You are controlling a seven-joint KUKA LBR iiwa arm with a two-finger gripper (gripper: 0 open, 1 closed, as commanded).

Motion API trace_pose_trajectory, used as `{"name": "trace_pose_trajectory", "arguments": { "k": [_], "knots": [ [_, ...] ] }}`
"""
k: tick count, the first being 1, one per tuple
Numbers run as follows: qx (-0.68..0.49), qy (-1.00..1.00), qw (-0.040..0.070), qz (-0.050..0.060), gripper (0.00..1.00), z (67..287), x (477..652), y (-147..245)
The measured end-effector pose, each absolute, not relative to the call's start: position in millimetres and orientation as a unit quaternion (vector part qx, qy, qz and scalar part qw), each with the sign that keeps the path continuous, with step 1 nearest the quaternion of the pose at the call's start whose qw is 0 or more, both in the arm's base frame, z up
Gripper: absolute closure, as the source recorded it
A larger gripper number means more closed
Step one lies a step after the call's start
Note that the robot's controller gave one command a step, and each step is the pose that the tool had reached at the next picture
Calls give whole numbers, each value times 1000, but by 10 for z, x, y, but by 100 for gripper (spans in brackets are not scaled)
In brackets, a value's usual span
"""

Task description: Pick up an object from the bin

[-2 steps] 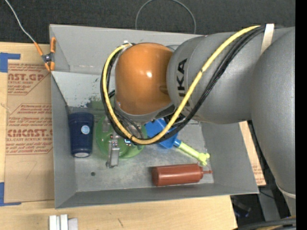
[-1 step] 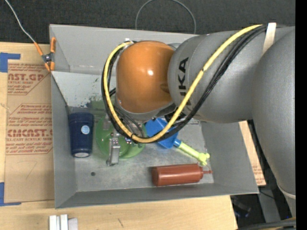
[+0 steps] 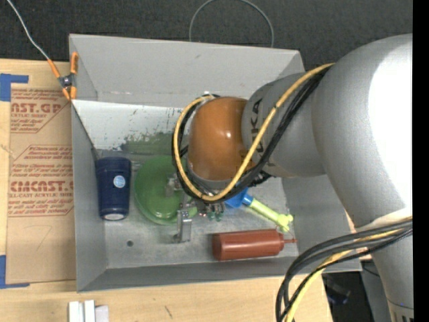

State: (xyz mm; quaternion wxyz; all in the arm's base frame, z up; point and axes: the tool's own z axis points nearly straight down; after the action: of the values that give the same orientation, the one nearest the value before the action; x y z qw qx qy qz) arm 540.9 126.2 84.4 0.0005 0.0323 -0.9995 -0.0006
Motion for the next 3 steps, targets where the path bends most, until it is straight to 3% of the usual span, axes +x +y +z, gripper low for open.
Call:
{"name": "trace_pose_trajectory", "arguments": {
  "k": [1,2,3],
  "knots": [
    [33,-999,-1,-1,0,523,5413,1201],
    [-88,-996,-1,-2,0,707,5809,1222],
    [213,-977,-3,-2,0,701,4908,959]
  ]
}}
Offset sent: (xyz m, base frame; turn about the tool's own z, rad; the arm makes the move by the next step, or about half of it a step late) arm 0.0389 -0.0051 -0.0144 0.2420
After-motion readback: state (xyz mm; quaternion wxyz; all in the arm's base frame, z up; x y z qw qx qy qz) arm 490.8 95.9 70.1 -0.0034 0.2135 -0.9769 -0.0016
